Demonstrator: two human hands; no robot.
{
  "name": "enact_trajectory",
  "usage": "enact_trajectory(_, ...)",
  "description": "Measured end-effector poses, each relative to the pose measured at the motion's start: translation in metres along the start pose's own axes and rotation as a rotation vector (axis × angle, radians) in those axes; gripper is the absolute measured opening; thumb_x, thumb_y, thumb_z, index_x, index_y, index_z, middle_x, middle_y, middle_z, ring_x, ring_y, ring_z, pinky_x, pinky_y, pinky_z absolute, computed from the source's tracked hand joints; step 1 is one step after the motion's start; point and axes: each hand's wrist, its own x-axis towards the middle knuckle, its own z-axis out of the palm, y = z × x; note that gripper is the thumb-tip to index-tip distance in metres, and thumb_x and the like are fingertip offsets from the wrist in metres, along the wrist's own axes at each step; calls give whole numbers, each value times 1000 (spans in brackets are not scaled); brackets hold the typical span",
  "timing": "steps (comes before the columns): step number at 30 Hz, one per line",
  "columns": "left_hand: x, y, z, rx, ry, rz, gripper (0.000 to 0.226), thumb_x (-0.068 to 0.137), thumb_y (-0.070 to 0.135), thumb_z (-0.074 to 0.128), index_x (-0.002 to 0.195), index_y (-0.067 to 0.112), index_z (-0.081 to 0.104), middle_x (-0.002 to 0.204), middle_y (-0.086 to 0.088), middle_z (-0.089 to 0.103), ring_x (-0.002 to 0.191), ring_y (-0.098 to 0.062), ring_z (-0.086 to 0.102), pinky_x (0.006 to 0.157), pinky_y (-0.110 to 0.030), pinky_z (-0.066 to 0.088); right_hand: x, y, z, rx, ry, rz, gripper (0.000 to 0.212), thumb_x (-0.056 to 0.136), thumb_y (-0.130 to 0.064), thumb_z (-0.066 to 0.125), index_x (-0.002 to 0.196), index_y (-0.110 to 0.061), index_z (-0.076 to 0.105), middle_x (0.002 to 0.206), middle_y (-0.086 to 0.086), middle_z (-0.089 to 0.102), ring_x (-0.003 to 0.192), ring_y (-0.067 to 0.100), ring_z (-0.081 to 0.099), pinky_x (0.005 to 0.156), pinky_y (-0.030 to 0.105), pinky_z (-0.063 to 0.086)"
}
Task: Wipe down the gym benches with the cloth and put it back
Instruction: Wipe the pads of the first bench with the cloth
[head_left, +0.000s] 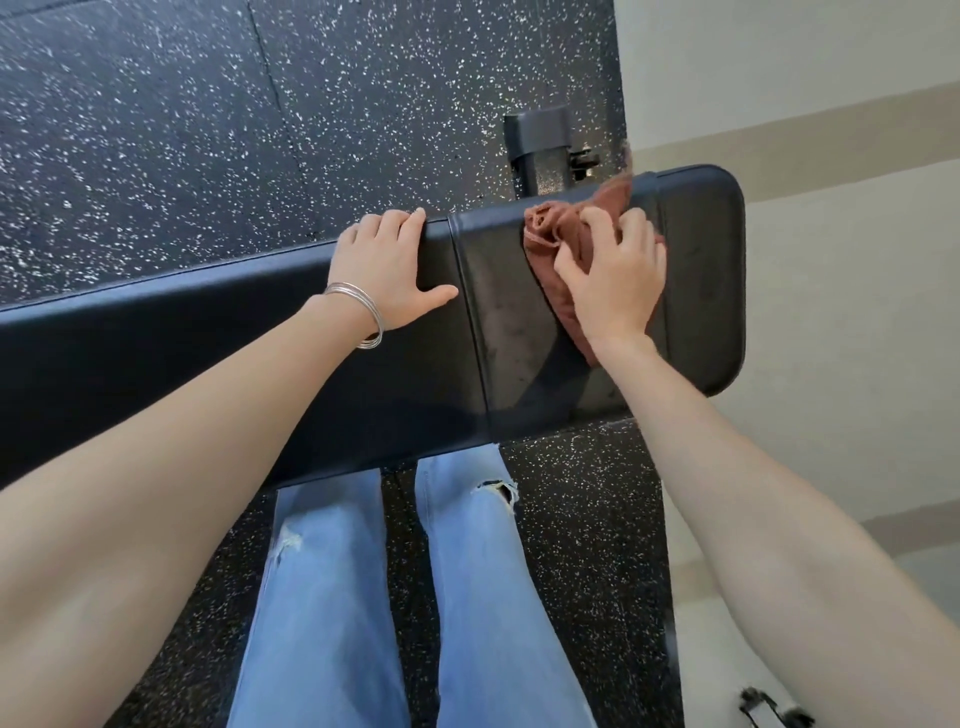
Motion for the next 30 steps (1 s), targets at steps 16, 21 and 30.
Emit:
enact_trajectory(16,-13,9,0,-29,5,-42,95,77,65,55,148,12,19,151,-10,28,138,-31,25,113,-49,20,38,-85,9,33,-194,-97,33,89,-44,51,114,-23,55,111,8,53,103,24,51,85,39,42)
enact_trajectory(21,-13,4,1,-16,34,-12,91,79,63,55,147,13,21,149,-10,31,136,-33,28,112,-49,23,-16,-59,8,65,-6,-113,28,85,-37,54,104,-19,62,92,10,57,84,25,55,74,37,45)
enact_trajectory(30,-14,-2,2,-5,23,59,85,84,57,52,147,11,19,150,-14,28,137,-35,26,113,-51,21,-106,19,-1,-66,-88,-592,23,81,-38,60,97,-22,62,82,11,56,72,27,55,63,32,43)
